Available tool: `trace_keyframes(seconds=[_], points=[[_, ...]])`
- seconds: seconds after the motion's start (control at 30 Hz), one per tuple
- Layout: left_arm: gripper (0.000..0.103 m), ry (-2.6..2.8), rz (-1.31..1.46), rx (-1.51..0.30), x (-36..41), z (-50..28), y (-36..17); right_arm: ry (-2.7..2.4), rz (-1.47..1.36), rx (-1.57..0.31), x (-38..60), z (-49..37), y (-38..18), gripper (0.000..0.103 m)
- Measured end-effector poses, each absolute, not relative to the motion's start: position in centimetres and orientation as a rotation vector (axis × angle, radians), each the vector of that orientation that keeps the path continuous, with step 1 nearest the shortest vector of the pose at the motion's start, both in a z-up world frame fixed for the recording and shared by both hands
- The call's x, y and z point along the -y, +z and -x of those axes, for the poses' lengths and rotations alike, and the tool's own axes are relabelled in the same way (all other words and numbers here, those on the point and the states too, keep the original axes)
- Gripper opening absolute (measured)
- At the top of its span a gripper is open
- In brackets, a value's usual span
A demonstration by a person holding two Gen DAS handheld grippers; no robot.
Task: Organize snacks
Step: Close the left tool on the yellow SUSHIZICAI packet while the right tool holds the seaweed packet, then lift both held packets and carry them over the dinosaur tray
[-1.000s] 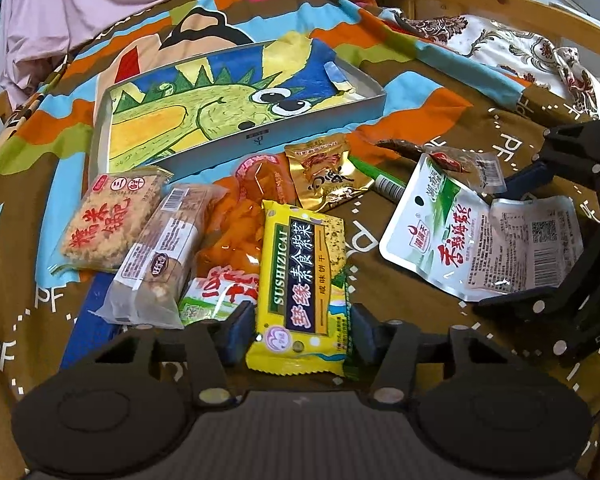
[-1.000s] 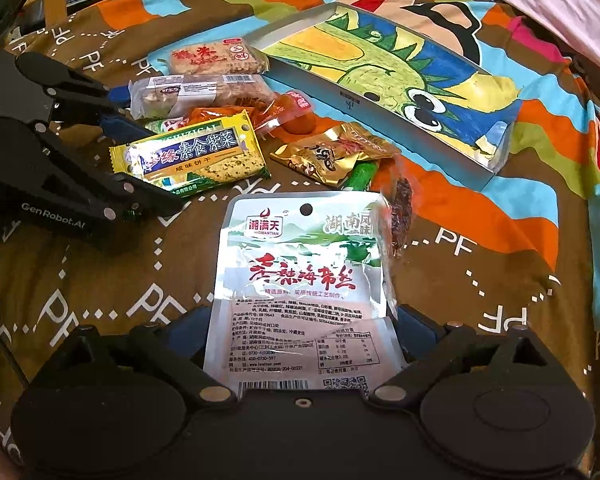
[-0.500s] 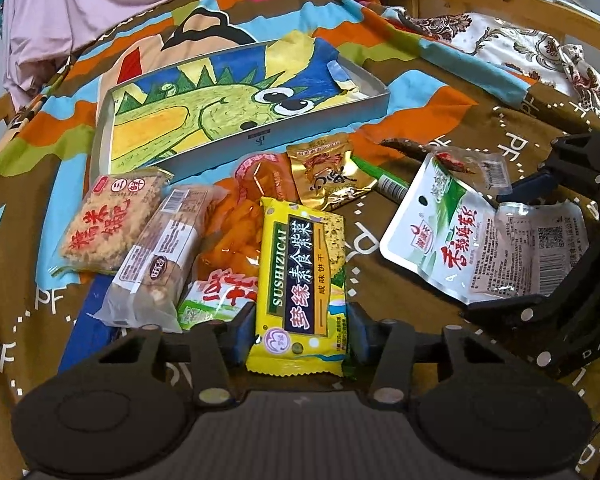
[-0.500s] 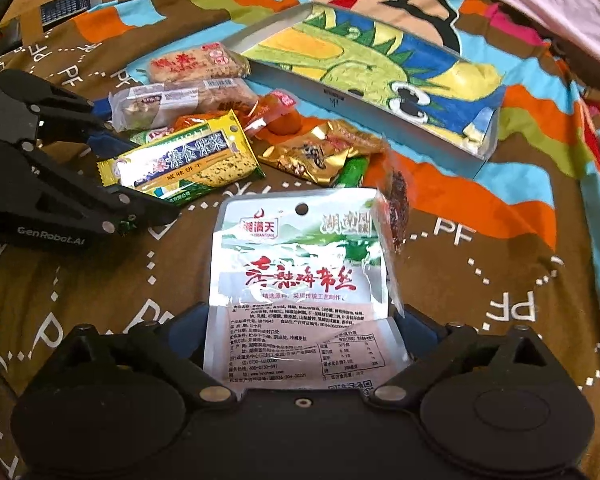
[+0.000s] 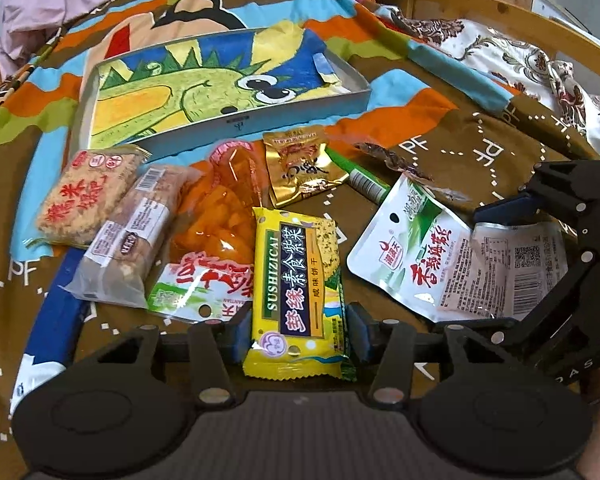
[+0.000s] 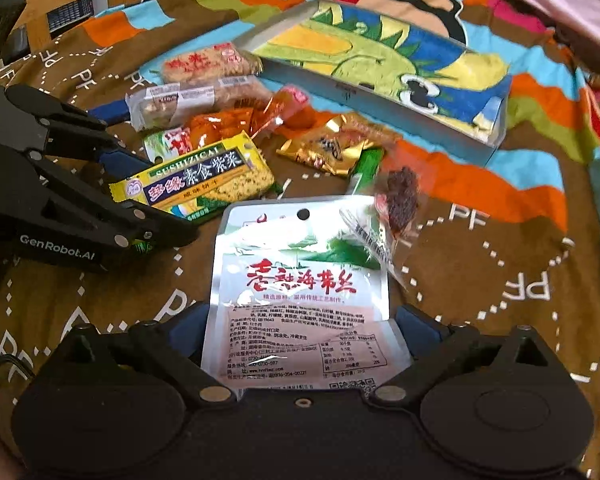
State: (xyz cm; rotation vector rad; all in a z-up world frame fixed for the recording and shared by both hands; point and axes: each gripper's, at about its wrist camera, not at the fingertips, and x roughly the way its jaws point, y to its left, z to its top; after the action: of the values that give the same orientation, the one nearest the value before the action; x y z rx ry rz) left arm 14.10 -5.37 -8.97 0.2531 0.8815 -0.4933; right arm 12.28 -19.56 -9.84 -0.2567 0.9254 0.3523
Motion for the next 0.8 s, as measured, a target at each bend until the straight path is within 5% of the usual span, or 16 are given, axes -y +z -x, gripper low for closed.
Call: trace_keyframes(seconds=[0.53, 0.8], points=[[0.052, -0.502, -0.241, -0.846, 5.4, -13.0, -8.2, 0.324, 0.419, -0.804, 18.3, -10.2, -8.7, 0.096], [0.052, -0.489, -0.223, -0.871, 5.2, -13.5, -8.6, 0.338, 0.307, -0.938, 19.2, -11.8, -10.1, 0.101]])
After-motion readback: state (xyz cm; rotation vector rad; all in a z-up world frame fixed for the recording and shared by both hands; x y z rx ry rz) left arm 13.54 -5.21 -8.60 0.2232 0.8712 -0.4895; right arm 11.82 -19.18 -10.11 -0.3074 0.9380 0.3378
